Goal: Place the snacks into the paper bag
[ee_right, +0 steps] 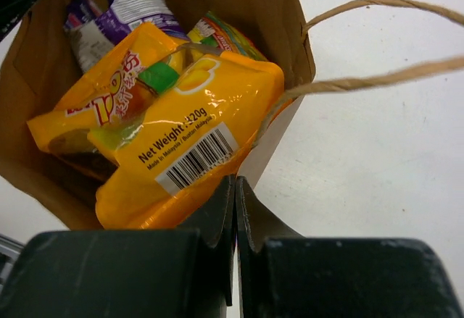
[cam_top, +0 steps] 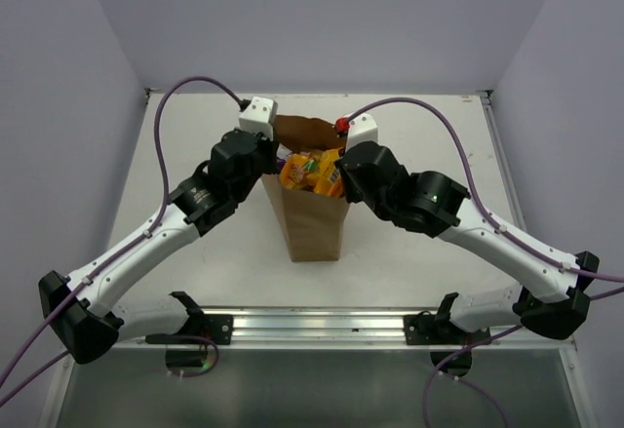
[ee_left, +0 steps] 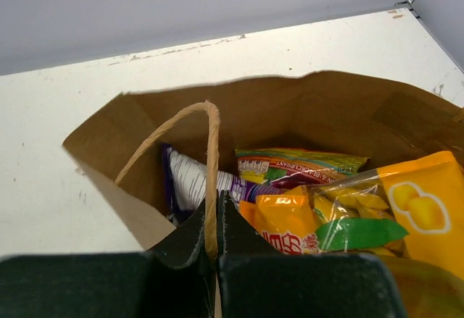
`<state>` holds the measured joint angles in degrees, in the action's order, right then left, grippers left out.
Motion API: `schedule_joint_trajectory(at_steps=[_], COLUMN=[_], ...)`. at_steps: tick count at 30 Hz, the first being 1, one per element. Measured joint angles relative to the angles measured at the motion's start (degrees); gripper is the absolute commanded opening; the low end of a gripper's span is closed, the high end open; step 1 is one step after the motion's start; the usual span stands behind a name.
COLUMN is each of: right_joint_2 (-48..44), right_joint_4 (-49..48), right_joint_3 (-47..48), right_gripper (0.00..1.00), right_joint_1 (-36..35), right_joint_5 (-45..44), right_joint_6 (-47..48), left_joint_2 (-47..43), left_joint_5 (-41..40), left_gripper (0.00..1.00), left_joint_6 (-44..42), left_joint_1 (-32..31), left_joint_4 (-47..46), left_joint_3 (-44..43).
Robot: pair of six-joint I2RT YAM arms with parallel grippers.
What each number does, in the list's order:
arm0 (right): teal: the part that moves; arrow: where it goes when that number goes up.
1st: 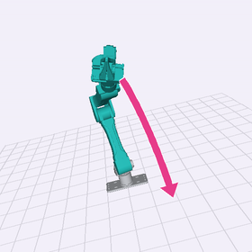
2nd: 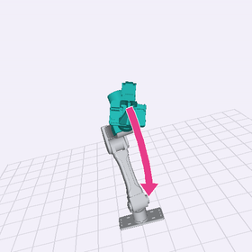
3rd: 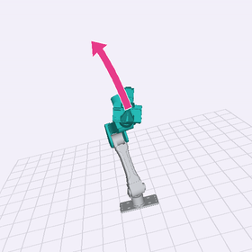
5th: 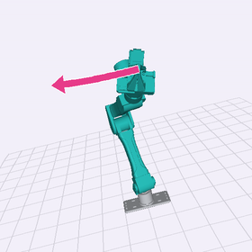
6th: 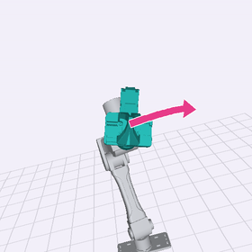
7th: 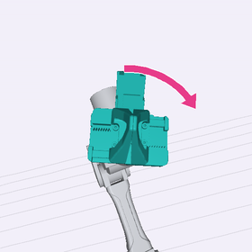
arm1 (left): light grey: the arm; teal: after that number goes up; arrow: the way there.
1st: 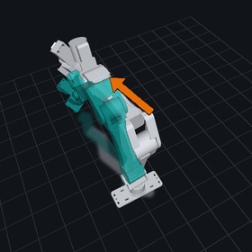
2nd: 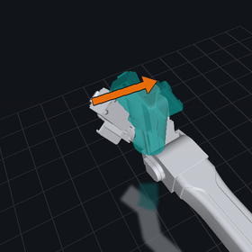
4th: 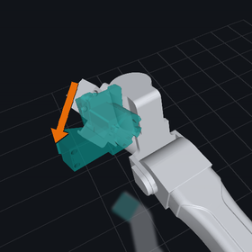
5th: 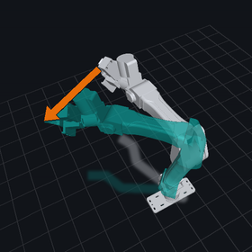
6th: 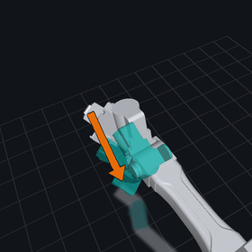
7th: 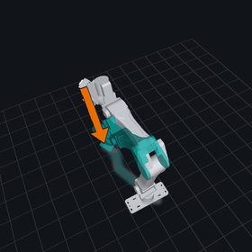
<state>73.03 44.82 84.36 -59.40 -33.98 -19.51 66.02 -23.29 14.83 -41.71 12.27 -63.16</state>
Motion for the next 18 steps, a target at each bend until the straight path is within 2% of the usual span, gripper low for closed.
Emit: schedule_joint_trajectory(at_steps=[5, 9, 12, 18], right_joint_2=[3.45, 2.67, 1.25, 0.28], right_joint_4=[4.79, 5.55, 4.55, -2.16], right_joint_3=[6.71, 6.23, 2.10, -3.19], right_gripper=[0.00, 0.00, 0.00, 0.00], right_joint_1=[0.11, 0.11, 0.09, -0.42], right_joint_5=[-0.07, -0.15, 0.00, 0.42], right_joint_6=[1.42, 1.55, 1.01, -0.33], left_joint_2=[3.85, 3.28, 0.87, -7.06], left_joint_5=[1.31, 2.91, 3.96, 6.08], left_gripper=[0.00, 0.00, 0.00, 0.00], left_joint_6=[-2.54, -2.91, -2.75, -0.85], left_joint_1=[0.83, 0.87, 0.83, 0.76], left_joint_4=[3.26, 3.65, 3.21, -2.86], left_joint_3=[-8.66, -10.08, -7.08, 6.01])
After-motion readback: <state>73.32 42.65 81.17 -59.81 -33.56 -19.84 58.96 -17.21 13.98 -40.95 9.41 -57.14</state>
